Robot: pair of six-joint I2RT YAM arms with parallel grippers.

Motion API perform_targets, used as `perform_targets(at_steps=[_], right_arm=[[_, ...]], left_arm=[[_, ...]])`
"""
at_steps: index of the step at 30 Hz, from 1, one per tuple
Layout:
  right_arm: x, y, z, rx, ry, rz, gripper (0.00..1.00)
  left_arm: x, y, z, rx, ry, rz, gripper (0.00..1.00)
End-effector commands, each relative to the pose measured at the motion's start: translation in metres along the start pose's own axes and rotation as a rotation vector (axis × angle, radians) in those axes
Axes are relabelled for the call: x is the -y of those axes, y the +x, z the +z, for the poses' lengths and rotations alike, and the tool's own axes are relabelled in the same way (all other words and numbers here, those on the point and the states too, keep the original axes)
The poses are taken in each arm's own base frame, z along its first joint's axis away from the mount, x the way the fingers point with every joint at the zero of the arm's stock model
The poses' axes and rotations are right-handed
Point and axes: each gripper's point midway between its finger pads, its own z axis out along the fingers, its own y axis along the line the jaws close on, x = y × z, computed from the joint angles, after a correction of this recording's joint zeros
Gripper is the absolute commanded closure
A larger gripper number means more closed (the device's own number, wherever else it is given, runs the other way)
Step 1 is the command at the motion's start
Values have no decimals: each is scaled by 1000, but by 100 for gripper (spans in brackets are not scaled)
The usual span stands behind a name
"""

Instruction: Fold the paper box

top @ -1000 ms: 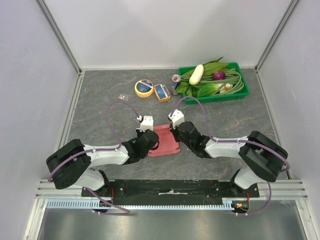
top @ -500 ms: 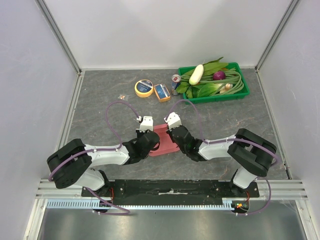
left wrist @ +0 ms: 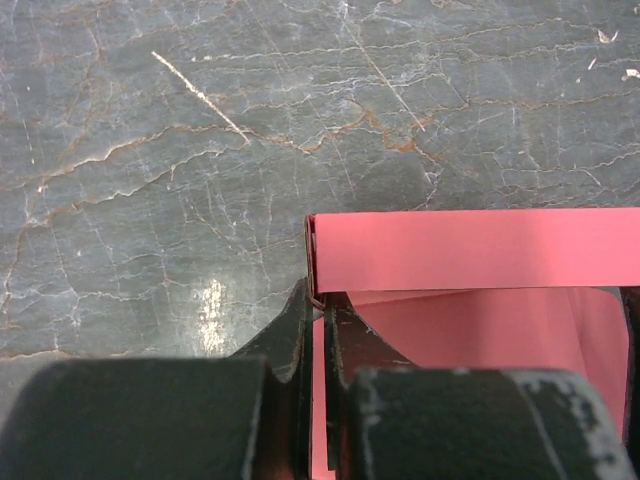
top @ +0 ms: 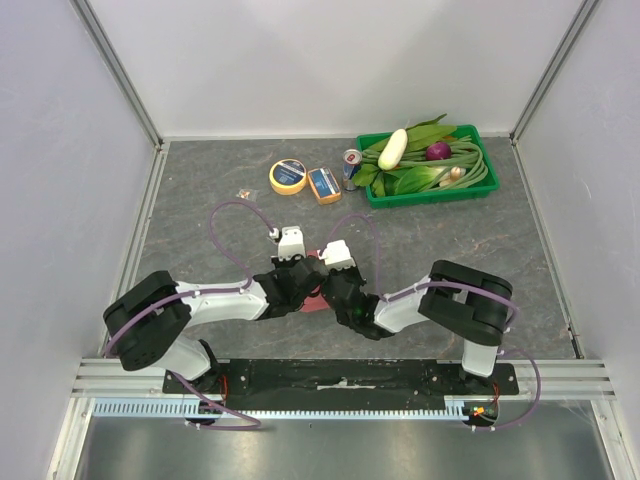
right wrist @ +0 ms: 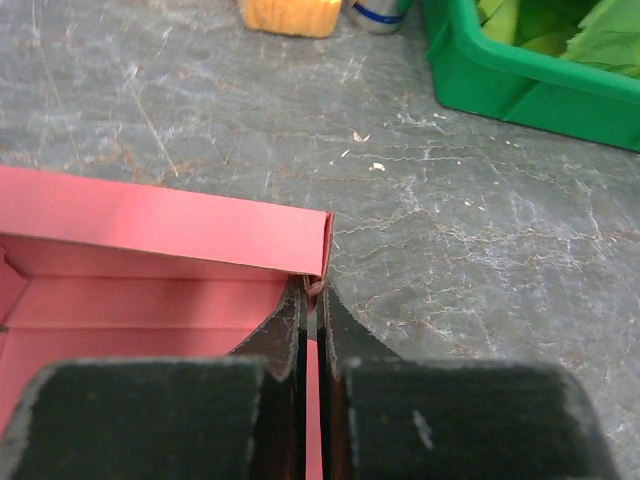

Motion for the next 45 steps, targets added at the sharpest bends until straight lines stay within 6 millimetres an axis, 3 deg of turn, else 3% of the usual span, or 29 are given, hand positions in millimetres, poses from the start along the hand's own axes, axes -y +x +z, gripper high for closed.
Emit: perform_targets(at_steps=[1,13,14,15,17,18,19,21,22,24,25,26,28,29,31,32,33,35,36,37,38,39,43,45], right_arm=[[21,-2,-3,28,235,16,100],[25,1,-10,18,183,84,100],[23,-6,-11,31,156,105,95],[23,-6,-11,26,136,92,80],[28,-8,-17,12,91,93,70],[31,-8,-19,2,78,105,59],[31,5,-23,-43,30,84,54],[39,-2,-28,-76,2,132,44],[37,9,-34,-143,-47,107,41],[41,-4,-46,-150,-93,144,33],[44,5,-53,-179,-122,128,31],[44,-7,-60,-165,-169,167,29],[50,-6,-69,-188,-204,167,24],[55,-15,-70,-184,-232,215,23],[59,-21,-67,-212,-286,264,20],[74,-27,-55,-228,-288,338,20],[64,-38,-57,-244,-391,383,20],[70,-45,-46,-277,-441,436,19],[59,-63,-47,-278,-540,458,18],[57,-65,-45,-300,-566,470,18],[57,-54,-37,-360,-566,478,18],[48,-65,-39,-370,-643,498,18],[40,-61,-23,-422,-688,526,17],[36,-75,-14,-383,-721,513,17]], left_arm=[[13,5,-7,-46,23,-87,98],[9,14,-3,-42,9,-109,98],[10,13,-3,-42,10,-106,98],[9,13,-2,-40,5,-103,98],[6,12,-3,-37,-3,-86,98],[4,11,-3,-30,-9,-80,98],[3,10,-3,-26,-11,-73,98],[-2,9,-4,-17,-21,-52,98],[-4,10,-4,-16,-25,-47,98],[-8,9,-4,-7,-32,-34,98],[-9,9,-4,-5,-35,-27,98],[-10,8,-4,-1,-37,-17,98],[-10,7,-4,5,-42,-7,98],[-11,7,-3,6,-45,2,98],[-10,6,-3,10,-41,5,98],[-10,6,-3,11,-40,14,98],[-10,6,-3,12,-36,15,98],[-10,6,-3,12,-36,27,98],[-9,5,-3,12,-32,29,98],[-9,6,-2,11,-31,39,96],[-8,6,-2,11,-26,42,95],[-7,6,-2,11,-24,46,94],[-7,7,-1,15,-15,60,88],[-8,8,0,12,-14,78,89]])
